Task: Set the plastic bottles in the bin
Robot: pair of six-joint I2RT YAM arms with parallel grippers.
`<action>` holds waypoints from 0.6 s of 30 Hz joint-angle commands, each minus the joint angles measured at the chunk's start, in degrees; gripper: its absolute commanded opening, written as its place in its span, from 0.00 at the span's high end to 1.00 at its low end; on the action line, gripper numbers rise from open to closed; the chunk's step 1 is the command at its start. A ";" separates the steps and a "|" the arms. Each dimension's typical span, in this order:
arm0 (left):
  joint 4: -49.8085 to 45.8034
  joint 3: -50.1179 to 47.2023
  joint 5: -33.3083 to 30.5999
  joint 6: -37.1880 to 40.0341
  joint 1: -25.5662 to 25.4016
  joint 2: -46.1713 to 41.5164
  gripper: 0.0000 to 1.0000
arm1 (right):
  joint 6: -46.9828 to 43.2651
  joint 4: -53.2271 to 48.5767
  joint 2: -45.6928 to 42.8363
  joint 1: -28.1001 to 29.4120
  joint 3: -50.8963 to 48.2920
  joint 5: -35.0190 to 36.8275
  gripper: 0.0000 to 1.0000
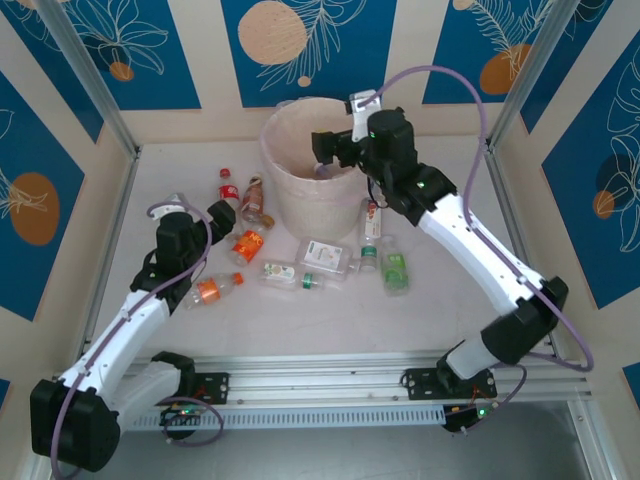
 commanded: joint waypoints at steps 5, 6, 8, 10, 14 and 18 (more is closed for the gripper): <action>-5.87 2.43 -0.44 -1.28 0.99 2.05 0.00 | 3.48 6.96 -12.78 -2.22 -16.54 -3.96 0.01; -6.72 2.90 -0.36 -1.04 1.05 2.61 0.00 | 3.87 7.41 -14.96 -2.82 -19.44 -4.12 0.01; -8.06 3.81 0.74 0.07 1.05 4.01 0.00 | 6.17 8.23 -18.58 -3.97 -24.65 -5.29 0.00; -10.06 5.07 1.94 1.05 1.04 5.81 0.00 | 9.64 9.40 -22.22 -5.53 -29.93 -7.38 0.01; -16.22 7.56 3.96 2.71 1.05 9.68 0.00 | 13.46 10.27 -28.30 -7.69 -37.63 -7.05 0.00; -17.44 8.63 13.85 12.19 0.09 13.15 0.00 | 16.14 12.27 -32.81 -10.63 -42.39 -5.86 0.00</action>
